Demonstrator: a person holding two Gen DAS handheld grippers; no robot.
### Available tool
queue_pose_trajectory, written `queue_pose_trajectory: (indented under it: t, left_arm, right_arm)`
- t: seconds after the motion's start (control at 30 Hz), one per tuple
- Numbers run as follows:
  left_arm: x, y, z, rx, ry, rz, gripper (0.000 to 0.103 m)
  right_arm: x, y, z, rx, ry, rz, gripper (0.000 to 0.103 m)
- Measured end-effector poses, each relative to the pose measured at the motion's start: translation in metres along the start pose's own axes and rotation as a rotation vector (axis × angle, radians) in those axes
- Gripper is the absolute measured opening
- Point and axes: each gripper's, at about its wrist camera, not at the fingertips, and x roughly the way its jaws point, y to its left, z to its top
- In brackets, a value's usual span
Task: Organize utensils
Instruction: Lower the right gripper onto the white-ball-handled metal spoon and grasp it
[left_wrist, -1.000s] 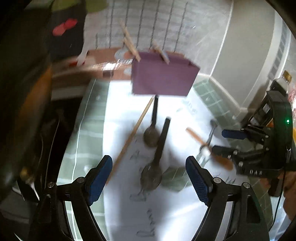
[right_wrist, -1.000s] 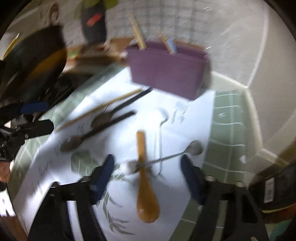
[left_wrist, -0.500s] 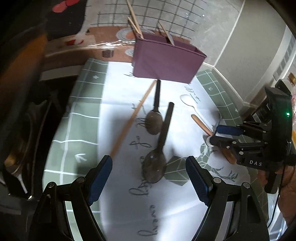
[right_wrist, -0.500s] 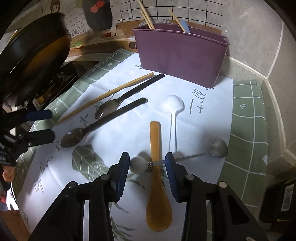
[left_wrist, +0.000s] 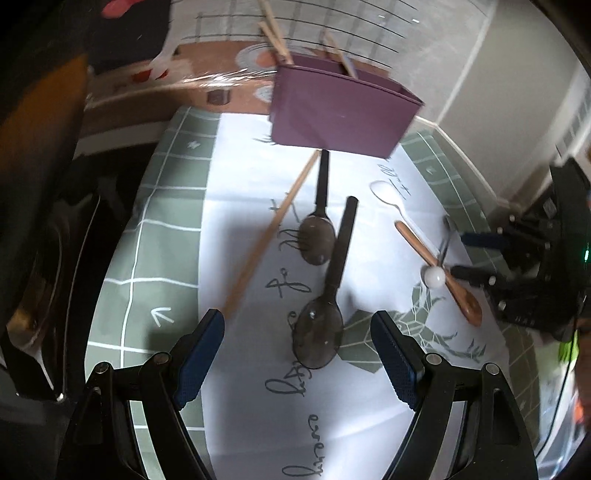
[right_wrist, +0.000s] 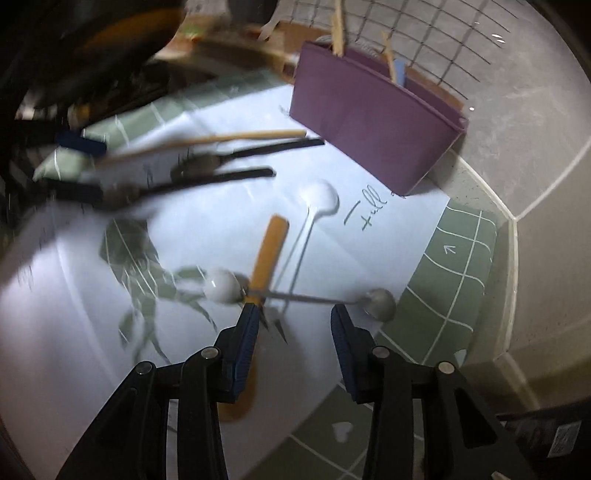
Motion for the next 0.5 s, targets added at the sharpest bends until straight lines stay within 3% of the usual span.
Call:
queue_pose_trajectory:
  t: [0.17,0.33,0.5]
  left_arm:
    - [0.002,-0.001,0.002,-0.010,0.001,-0.005,0.082]
    - [0.001,-0.006,-0.001,0.035,0.001,0.005,0.082]
    - [0.002,0.001,-0.001,0.010,0.005,-0.003,0.082]
  right_arm:
    - [0.013,0.006,0.010,-0.042,-0.010,-0.034,0.039]
    - [0.024,0.019,0.039,-0.023,-0.028,0.036,0.039]
    - [0.027,0.046,0.065,-0.053,-0.055,0.130,0.036]
